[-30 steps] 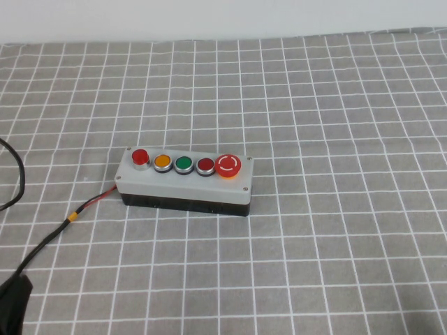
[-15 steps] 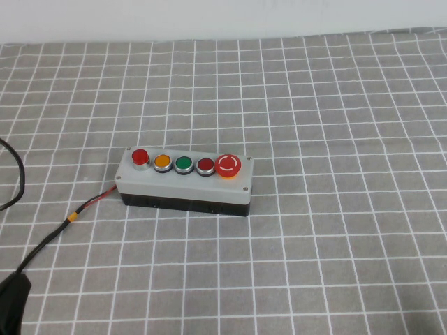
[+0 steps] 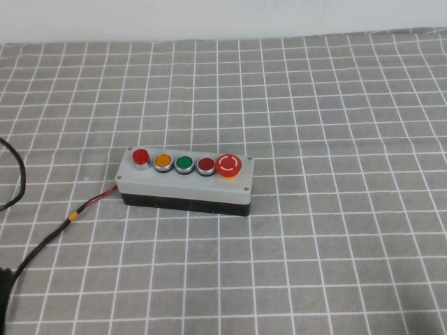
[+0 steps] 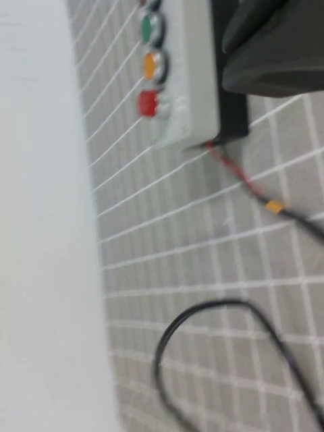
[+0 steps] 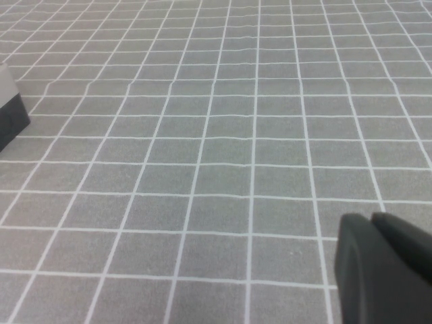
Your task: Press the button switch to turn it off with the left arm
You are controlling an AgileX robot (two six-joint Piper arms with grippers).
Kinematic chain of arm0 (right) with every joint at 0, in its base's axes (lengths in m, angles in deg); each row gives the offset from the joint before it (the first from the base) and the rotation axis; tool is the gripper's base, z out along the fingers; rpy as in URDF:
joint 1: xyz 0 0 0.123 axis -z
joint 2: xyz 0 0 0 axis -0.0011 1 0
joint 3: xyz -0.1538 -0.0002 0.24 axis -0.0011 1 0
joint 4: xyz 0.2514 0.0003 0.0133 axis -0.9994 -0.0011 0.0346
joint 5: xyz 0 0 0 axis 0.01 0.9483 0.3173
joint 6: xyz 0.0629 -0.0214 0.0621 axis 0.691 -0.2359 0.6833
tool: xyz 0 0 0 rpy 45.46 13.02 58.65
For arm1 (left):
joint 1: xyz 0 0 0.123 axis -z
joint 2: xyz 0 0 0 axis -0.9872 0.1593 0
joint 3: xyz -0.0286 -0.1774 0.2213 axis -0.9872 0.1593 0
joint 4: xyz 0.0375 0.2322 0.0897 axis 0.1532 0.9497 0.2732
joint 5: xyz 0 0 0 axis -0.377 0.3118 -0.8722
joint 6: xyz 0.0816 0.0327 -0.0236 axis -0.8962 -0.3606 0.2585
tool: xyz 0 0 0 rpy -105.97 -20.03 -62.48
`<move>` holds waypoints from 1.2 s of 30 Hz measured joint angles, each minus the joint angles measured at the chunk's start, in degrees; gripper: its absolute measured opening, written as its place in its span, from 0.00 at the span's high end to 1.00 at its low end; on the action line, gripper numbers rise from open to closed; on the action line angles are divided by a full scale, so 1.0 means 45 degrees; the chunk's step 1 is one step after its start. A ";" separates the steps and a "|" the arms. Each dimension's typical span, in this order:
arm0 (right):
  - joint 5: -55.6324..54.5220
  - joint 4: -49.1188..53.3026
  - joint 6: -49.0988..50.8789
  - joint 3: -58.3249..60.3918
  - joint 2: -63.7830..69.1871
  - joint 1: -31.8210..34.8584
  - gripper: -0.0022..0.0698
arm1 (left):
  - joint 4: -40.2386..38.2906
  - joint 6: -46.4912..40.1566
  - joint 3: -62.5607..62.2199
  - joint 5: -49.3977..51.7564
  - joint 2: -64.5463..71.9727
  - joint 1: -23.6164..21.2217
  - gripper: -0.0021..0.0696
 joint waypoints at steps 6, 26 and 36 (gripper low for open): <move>0.0000 0.0000 0.0000 0.0000 0.0000 0.0000 0.99 | 0.0216 0.0133 0.0000 0.1260 -0.1669 -0.0751 0.98; 0.0000 0.0000 0.0000 0.0000 0.0000 0.0000 0.99 | 0.0305 0.1271 0.0000 0.4850 -0.1813 -0.0775 0.98; 0.0000 0.0000 0.0000 0.0000 0.0000 0.0000 0.99 | 0.0305 0.1290 0.0000 0.4856 -0.1813 -0.0775 0.98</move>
